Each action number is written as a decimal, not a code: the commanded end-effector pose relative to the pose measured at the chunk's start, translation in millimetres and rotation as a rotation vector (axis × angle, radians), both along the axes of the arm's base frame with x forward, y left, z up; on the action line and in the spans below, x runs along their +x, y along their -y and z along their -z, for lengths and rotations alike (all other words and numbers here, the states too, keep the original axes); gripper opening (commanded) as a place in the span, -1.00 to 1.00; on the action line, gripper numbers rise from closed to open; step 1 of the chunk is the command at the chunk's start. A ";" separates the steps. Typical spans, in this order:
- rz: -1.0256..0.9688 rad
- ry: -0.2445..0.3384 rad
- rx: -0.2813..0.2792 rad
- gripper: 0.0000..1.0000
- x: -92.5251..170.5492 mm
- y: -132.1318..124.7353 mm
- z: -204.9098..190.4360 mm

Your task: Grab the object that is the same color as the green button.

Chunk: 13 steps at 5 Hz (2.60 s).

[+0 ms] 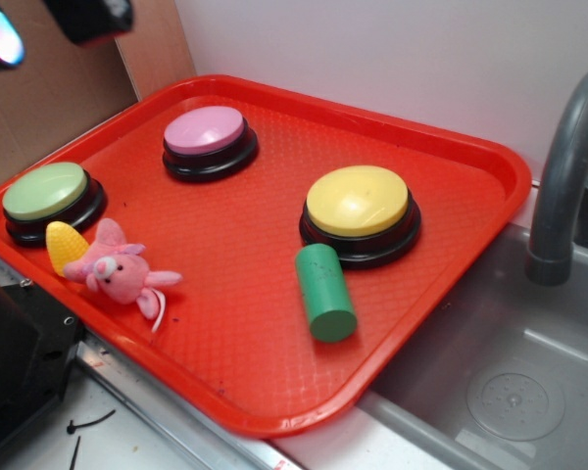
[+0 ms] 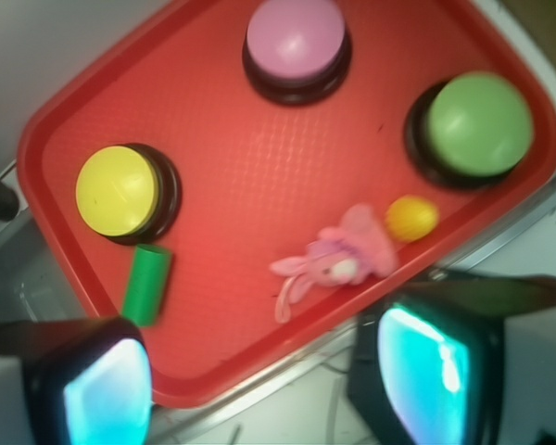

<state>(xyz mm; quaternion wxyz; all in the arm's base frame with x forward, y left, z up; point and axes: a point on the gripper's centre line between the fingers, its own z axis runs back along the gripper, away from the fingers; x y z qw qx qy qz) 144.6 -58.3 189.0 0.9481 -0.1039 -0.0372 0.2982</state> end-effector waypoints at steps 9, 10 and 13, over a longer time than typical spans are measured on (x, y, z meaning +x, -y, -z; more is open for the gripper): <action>-0.260 -0.027 0.054 -1.00 61.6 103.8 166.9; -0.197 -0.047 0.058 -1.00 62.6 104.1 161.6; 0.263 -0.072 0.061 -1.00 57.8 63.0 54.6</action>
